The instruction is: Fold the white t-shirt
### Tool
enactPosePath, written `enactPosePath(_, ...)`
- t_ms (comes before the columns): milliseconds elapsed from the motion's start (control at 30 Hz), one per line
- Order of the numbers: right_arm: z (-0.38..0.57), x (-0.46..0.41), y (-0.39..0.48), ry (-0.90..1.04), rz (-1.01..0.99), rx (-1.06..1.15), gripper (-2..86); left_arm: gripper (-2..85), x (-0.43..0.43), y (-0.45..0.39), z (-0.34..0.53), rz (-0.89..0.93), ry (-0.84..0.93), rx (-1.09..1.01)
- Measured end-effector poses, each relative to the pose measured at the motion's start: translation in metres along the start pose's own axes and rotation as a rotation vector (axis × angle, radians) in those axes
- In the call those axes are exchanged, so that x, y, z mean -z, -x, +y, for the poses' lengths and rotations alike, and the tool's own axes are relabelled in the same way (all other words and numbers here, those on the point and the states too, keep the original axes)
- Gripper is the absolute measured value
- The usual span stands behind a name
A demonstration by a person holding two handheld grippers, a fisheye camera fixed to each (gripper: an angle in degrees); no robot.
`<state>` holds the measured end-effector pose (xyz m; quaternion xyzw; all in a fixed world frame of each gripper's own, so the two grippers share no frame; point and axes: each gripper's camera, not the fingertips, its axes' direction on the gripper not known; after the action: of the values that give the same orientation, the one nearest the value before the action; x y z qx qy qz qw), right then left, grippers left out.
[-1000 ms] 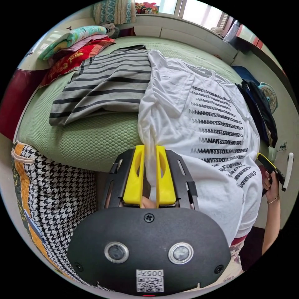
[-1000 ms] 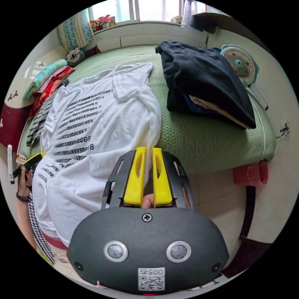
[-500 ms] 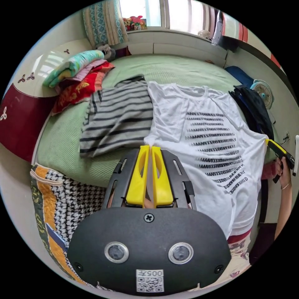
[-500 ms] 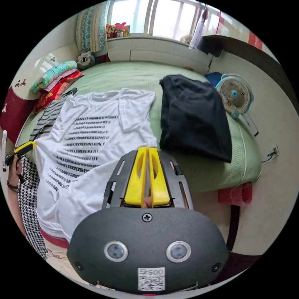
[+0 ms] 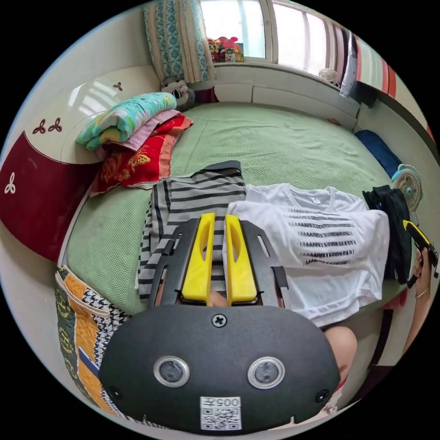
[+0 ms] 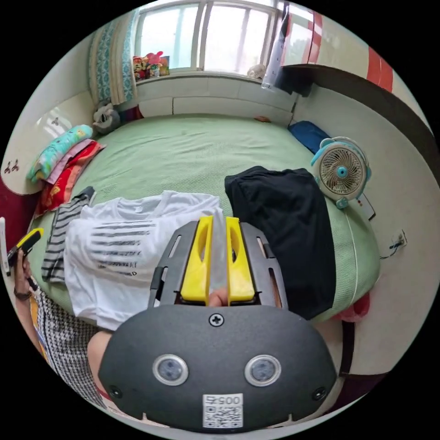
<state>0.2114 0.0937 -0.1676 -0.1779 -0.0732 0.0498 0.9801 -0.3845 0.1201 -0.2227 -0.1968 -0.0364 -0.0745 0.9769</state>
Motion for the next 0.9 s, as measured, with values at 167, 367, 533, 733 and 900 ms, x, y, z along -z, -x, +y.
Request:
enactPosePath(167, 0.083, 0.01, -0.004, 0.064, -0.127, 0.092, 7.4, 8.0, -0.019, 0.01, 0.062, 0.133, 0.129, -0.03)
enactPosePath(367, 0.109, -0.027, 0.004, 0.187, -0.142, 0.024, 5.8, 9.4, -0.042, 0.002, 0.096, 0.217, 0.226, 0.028)
enactPosePath(533, 0.094, -0.053, 0.022, 0.228, -0.085, -0.015, 5.7, 9.0, -0.057, -0.017, 0.098, 0.167, 0.267, 0.033)
enactPosePath(733, 0.118, -0.064, 0.022, 0.302, -0.044, 0.059, 6.3, 8.3, -0.051, -0.011, 0.118, 0.081, 0.266, -0.007)
enactPosePath(900, 0.154, -0.051, 0.004, 0.288, 0.022, 0.156, 7.0, 7.6, -0.043, 0.003, 0.137, 0.009, 0.275, -0.071)
